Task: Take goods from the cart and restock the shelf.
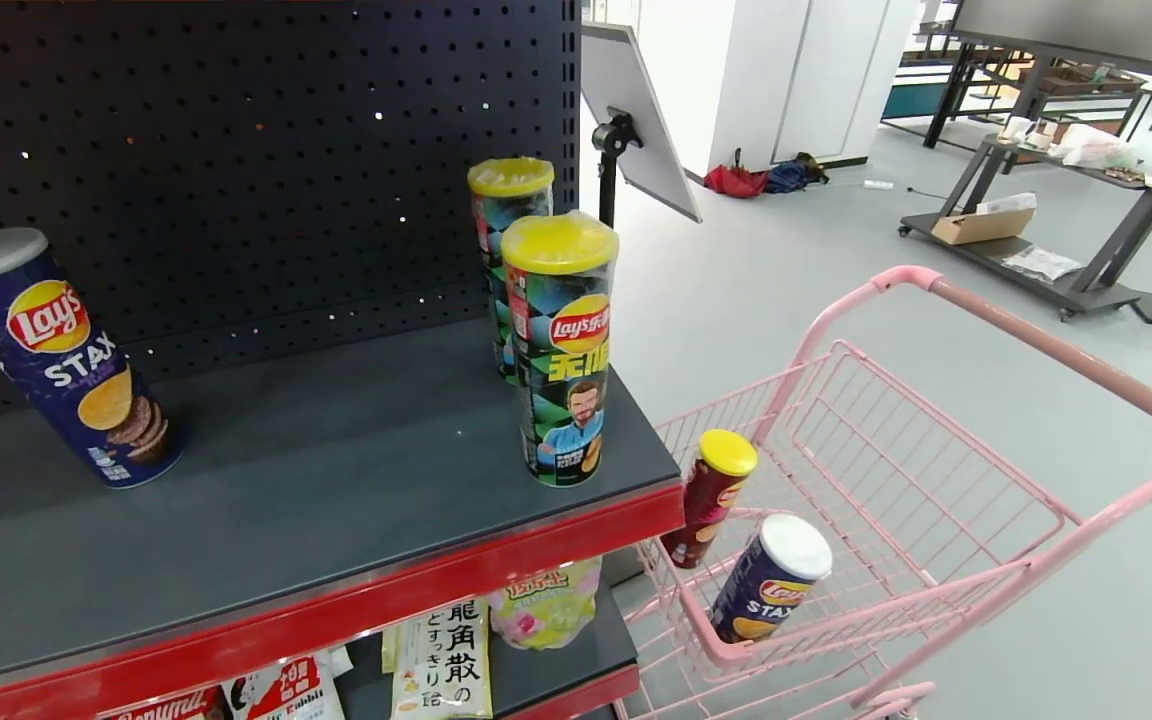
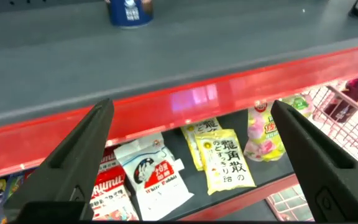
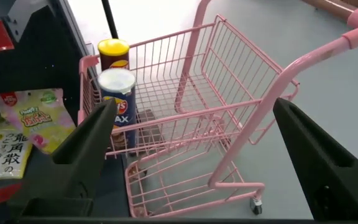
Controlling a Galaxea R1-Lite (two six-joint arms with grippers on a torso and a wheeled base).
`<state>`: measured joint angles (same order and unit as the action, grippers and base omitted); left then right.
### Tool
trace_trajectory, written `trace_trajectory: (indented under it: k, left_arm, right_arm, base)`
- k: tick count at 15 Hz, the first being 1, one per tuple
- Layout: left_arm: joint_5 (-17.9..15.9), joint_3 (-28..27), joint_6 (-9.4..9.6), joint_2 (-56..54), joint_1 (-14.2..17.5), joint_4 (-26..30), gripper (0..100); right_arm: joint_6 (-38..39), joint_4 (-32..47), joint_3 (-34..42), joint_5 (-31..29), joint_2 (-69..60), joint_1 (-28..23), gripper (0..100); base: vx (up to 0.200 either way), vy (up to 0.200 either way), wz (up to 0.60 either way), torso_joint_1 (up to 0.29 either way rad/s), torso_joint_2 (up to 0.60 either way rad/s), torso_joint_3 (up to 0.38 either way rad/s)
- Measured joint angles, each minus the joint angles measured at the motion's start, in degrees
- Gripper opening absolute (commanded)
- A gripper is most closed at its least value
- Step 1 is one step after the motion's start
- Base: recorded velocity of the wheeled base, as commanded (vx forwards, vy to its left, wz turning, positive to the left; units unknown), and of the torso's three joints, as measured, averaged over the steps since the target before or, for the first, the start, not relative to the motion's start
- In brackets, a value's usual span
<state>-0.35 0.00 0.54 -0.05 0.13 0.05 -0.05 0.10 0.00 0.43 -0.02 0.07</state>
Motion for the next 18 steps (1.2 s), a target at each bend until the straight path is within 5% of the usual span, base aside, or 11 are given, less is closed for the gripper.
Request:
trace_trajectory:
  k: [18]
  left_arm:
    - [-0.1,0.0,0.0,0.0,0.0,0.0,100]
  right_arm:
    - [0.0,0.0,0.0,0.0,0.0,0.0,100]
  base:
    - [0.0,0.0,0.0,-0.046,0.13,0.08]
